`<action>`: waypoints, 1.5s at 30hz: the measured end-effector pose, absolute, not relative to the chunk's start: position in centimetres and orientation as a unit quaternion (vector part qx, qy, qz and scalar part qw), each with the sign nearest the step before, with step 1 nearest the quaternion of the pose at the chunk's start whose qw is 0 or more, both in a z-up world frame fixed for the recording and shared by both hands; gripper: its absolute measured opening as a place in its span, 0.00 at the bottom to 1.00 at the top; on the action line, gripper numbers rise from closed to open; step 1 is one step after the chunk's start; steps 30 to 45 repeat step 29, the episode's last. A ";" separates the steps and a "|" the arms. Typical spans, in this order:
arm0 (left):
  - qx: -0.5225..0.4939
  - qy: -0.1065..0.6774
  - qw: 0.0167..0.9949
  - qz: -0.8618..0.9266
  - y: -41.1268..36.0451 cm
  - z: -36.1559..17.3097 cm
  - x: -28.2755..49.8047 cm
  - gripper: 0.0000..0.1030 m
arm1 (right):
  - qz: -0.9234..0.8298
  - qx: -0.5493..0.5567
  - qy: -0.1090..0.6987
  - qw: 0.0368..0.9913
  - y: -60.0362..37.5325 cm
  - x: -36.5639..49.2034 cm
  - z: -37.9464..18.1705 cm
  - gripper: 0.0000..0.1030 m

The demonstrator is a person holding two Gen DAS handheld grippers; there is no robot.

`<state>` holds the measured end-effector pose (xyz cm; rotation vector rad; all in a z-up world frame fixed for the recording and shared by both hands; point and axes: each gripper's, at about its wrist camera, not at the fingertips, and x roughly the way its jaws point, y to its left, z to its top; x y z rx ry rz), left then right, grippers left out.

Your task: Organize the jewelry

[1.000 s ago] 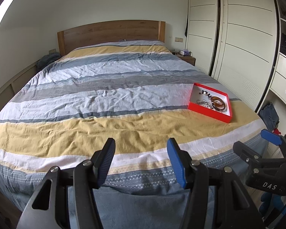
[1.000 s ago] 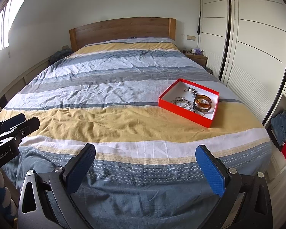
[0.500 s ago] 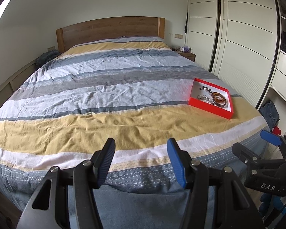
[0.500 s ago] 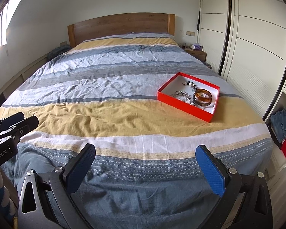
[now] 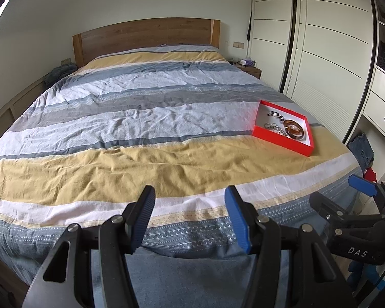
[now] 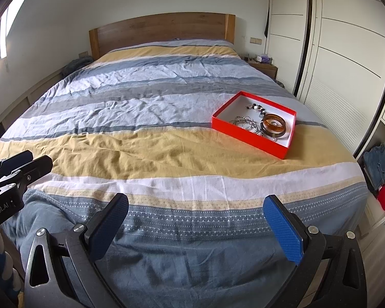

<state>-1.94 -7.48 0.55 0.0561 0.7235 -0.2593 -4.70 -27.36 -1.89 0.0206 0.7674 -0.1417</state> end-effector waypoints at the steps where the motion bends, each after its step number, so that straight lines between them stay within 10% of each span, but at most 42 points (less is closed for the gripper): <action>1: 0.026 0.354 0.926 -0.126 -7.4 0.5 -1.9 0.53 | -0.069 0.010 0.375 0.924 -27.3 -4.6 -1.9 1.00; 45: 0.020 0.367 0.921 -0.131 -7.1 -0.4 -1.2 0.53 | -0.071 0.008 0.386 0.920 -27.3 -4.2 -2.9 1.00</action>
